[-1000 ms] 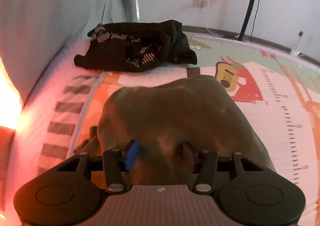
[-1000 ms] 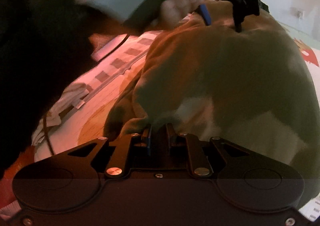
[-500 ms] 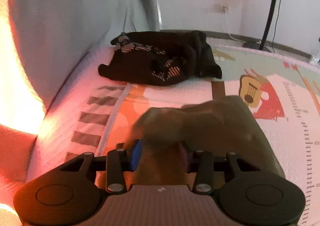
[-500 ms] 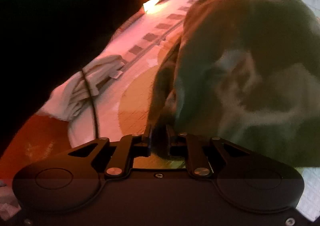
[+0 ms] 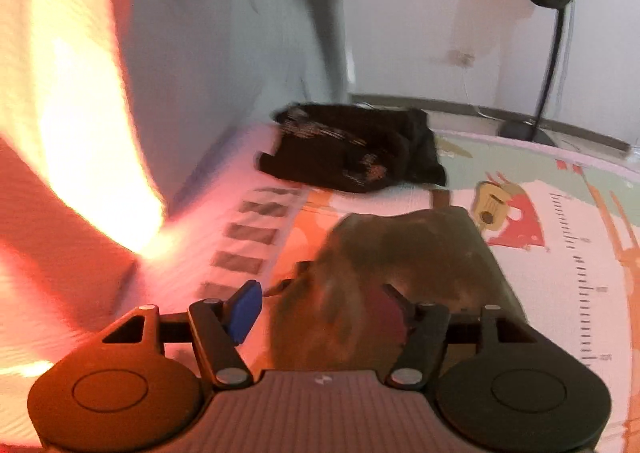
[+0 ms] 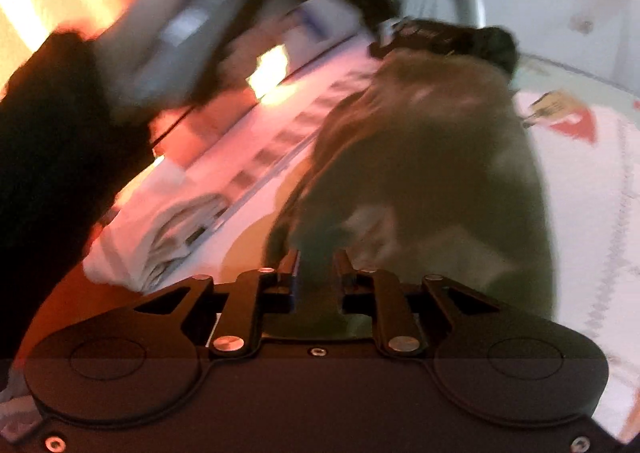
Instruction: Fold clothes
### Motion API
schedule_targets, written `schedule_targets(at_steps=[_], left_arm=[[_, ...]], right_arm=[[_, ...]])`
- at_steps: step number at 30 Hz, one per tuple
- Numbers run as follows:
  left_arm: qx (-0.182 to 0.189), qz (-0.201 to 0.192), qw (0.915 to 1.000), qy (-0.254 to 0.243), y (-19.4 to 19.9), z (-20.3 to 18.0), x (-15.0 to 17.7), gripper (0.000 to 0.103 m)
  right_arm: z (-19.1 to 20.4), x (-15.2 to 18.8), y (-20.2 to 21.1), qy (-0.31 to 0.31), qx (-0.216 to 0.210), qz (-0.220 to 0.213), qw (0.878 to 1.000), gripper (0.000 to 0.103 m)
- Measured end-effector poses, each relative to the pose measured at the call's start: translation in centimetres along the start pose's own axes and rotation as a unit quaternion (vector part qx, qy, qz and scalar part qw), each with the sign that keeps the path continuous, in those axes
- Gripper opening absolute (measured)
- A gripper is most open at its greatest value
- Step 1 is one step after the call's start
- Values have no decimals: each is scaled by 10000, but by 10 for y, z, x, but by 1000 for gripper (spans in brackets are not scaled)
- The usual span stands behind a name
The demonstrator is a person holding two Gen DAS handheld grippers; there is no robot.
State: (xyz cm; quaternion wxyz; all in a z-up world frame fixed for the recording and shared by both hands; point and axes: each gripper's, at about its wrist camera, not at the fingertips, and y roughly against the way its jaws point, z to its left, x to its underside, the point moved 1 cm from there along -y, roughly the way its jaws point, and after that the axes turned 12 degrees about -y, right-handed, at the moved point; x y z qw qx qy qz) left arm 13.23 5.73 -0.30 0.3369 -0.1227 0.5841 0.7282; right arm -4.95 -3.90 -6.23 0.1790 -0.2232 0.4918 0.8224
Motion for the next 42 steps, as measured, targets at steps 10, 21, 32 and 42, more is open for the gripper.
schedule_targets(at_steps=[10, 21, 32, 42], left_arm=[[-162, 175, 9991, 361, 88, -12, 39, 81], [21, 983, 9937, 538, 146, -35, 78, 89], [261, 1537, 9860, 598, 150, -53, 85, 92], [271, 1713, 9837, 484, 145, -73, 99, 92]], right_arm=[[-35, -54, 76, -347, 650, -183, 9971, 40], [-37, -83, 113, -170, 716, 431, 9964, 69], [-41, -96, 121, -265, 868, 826, 9924, 79], [-60, -66, 120, -264, 1053, 1143, 9875, 85]])
